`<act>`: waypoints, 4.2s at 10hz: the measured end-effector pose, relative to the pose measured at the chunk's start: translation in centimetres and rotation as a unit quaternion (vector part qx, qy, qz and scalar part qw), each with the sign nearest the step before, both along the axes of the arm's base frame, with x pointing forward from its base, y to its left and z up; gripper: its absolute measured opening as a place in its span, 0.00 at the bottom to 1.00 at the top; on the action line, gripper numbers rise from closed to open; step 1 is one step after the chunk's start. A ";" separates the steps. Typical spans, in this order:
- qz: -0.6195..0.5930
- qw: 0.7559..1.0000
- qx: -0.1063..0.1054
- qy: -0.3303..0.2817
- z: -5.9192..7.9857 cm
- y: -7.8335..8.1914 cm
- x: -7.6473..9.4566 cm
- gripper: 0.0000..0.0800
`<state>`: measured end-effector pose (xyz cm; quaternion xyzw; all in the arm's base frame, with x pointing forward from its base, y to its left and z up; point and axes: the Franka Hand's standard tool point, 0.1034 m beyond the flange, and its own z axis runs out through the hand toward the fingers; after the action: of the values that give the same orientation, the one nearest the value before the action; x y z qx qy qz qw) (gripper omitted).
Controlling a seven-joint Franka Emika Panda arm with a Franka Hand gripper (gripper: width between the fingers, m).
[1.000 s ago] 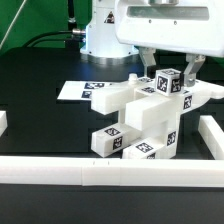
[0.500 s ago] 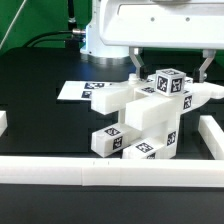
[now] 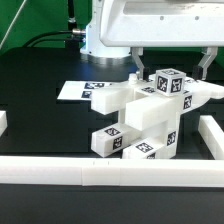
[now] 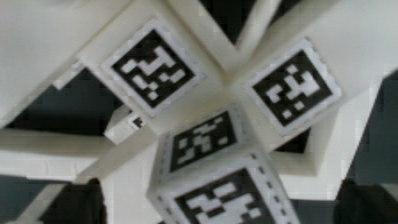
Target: Assemble chair
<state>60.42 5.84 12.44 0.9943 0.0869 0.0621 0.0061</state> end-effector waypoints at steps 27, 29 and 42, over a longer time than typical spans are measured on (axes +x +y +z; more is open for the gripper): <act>-0.374 0.926 0.047 -0.010 -0.4 0.0 0.5 0.80; -0.275 0.961 0.031 -0.007 -0.4 0.1 0.5 0.81; 0.055 0.998 -0.014 -0.006 0.0 0.6 0.8 0.66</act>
Offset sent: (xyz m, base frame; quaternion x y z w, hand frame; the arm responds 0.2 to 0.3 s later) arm -0.0034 0.0046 0.0006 0.0001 0.0016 -0.1847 0.9828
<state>61.21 6.42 12.41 0.9874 0.1425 0.0668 0.0173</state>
